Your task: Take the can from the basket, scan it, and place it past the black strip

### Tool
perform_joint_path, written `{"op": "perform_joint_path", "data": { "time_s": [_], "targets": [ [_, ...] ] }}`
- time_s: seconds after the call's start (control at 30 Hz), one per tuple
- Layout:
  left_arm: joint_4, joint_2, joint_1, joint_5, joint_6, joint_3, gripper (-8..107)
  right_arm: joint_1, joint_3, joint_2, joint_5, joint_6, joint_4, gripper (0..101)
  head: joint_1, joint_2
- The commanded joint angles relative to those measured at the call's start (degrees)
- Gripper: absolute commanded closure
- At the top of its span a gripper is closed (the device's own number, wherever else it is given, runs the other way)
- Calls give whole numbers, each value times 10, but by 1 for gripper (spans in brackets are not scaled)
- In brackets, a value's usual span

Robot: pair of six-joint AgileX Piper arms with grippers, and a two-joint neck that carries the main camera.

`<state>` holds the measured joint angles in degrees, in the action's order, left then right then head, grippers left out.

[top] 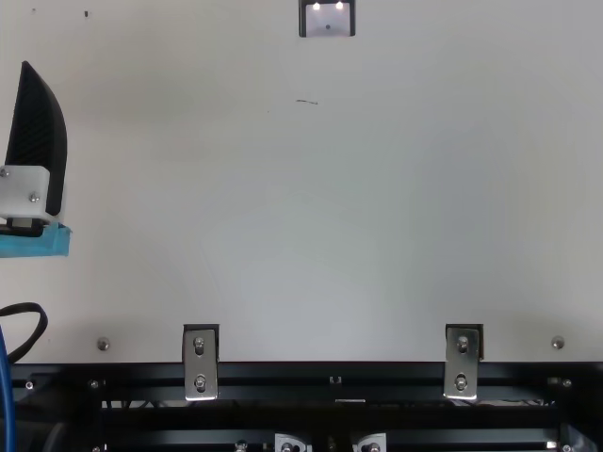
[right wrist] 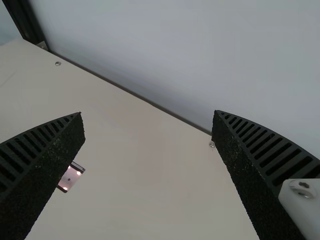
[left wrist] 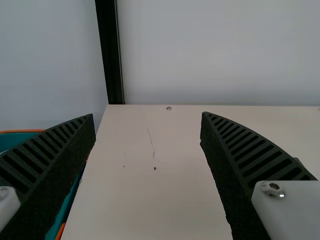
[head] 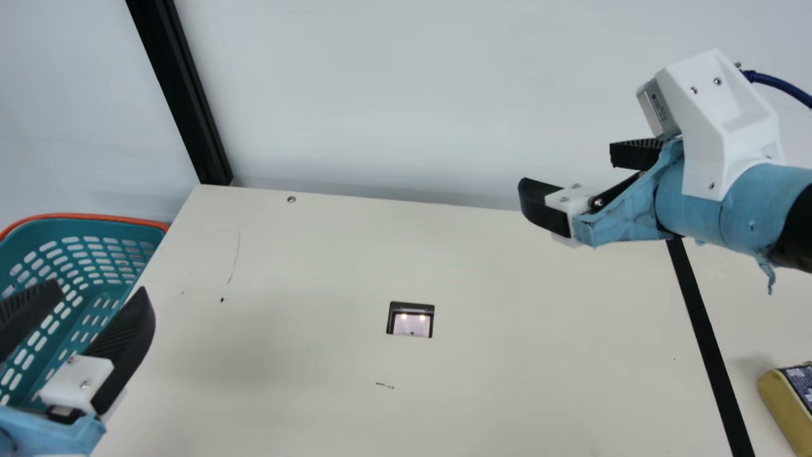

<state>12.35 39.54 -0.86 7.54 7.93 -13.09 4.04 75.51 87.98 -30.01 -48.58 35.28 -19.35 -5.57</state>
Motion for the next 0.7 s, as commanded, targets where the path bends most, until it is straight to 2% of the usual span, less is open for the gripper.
{"op": "perform_joint_path", "data": {
  "time_s": [0.0, 0.5, 0.67],
  "targets": [
    [0, 0, 0, 0, 0, 0, 9, 0, 0, 0, 0, 0, 0, 0, -20, -6],
    [-10, 0, 1, 5, -8, 1, 9, 4, 4, 0, 0, 13, -11, 0, -20, -6],
    [-18, 4, 3, 24, -23, -19, 9, 8, 1, -6, 10, 15, -9, 0, -20, -6]
  ]
}}
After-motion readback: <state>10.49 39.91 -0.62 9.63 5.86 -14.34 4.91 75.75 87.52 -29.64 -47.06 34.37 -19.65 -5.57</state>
